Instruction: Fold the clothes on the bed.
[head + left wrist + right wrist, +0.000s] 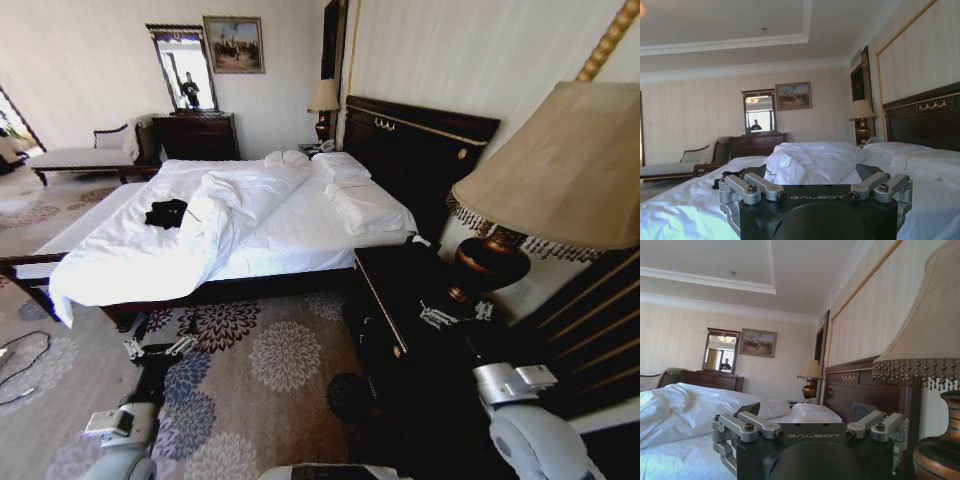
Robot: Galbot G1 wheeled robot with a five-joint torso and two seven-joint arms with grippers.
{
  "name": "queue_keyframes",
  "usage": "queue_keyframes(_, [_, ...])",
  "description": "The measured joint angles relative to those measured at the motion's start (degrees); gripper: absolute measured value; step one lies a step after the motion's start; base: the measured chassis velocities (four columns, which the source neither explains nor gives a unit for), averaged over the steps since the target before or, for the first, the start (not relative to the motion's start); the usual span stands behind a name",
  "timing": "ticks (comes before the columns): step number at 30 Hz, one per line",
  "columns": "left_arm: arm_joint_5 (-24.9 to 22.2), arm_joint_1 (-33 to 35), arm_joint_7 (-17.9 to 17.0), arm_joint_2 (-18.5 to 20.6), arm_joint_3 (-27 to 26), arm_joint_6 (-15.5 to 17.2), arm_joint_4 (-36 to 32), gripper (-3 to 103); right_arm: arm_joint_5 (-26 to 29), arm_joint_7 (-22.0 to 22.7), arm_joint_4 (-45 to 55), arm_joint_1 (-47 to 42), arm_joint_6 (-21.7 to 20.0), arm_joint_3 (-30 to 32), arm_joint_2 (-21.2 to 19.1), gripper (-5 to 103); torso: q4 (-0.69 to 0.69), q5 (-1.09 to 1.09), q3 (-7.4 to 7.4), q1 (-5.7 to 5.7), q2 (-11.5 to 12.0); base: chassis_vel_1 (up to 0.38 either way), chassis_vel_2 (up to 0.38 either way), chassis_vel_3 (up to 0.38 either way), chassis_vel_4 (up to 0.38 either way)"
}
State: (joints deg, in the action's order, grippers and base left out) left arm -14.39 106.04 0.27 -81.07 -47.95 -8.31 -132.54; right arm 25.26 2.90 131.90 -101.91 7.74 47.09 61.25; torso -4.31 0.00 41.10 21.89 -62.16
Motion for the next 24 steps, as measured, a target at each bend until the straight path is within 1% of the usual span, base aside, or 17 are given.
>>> queue_keyframes(2, [0.2,-0.1,0.2,0.0,0.0,-0.4,0.3,100,-1.0,-1.8,-0.6,-0.1,1.5,0.2,0.3,100,0.0,0.0,0.0,0.0,0.0,0.0,0.0,0.0,0.0])
queue_keyframes(5, [0.2,-0.2,0.5,0.0,0.0,-0.8,0.6,100,-1.7,-3.2,-0.9,-0.1,2.9,0.2,0.8,100,0.0,0.0,0.0,0.0,0.0,0.0,0.0,0.0,0.0])
queue_keyframes(15, [0.1,-0.7,1.2,0.4,-0.3,-1.4,1.2,100,-2.3,-4.5,-1.6,0.3,4.7,-0.5,2.1,100,0.0,0.0,0.0,0.0,0.0,0.0,0.0,0.0,0.0])
queue_keyframes(24, [0.0,-0.9,1.3,0.6,-0.4,-1.6,1.6,100,-3.2,-4.6,-1.8,0.2,5.3,-0.7,3.6,100,0.0,0.0,0.0,0.0,0.0,0.0,0.0,0.0,0.0])
